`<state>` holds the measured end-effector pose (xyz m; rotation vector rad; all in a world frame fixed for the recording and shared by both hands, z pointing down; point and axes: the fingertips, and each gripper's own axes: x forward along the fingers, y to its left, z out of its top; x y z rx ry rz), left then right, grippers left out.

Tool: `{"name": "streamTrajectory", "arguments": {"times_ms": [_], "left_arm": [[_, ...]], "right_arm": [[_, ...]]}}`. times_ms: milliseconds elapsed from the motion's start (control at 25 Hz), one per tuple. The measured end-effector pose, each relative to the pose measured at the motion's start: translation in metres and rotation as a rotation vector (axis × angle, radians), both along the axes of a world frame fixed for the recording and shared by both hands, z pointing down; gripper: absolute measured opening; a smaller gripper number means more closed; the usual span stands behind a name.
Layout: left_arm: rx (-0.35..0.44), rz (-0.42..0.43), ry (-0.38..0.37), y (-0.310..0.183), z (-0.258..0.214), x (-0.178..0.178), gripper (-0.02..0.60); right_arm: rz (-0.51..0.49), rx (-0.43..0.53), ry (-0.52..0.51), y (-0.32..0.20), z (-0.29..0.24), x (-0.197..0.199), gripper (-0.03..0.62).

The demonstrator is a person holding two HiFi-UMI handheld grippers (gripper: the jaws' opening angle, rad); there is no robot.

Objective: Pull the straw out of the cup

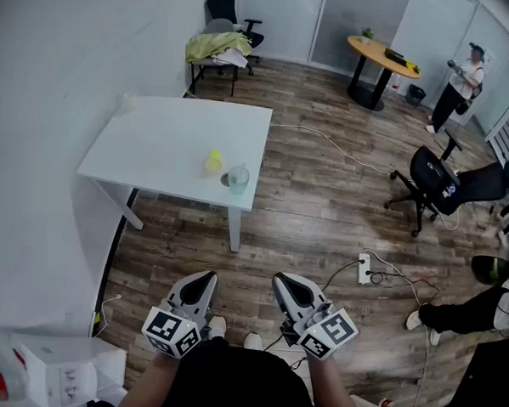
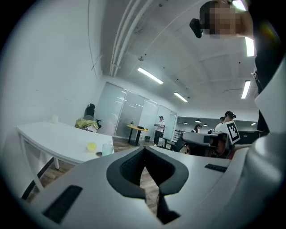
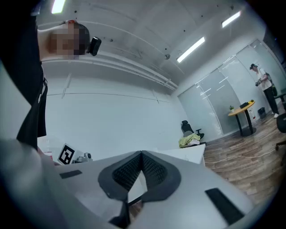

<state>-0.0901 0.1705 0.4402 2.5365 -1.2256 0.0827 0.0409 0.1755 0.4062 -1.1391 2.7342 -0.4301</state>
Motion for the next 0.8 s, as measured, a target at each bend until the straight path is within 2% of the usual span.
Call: {"name": "streamTrajectory", "arguments": {"times_ms": [280,560,800], "left_arm": [[-0.007,0.001,-0.012,0.015,0.004,0.016,0.014],[0.008,-0.041,-0.034,0.018,0.003,0.017,0.014],[0.014,-0.066,-0.018,0.018,-0.001,0.019,0.014]], "right_arm": [[-0.012,0.001,0.004,0.012,0.004,0.013,0.021],[-0.040,0.004,-0.013,0.020,0.006,0.020,0.023],[-0.047,0.007,-0.001,0.026,0.007,0.032,0.023]]}}
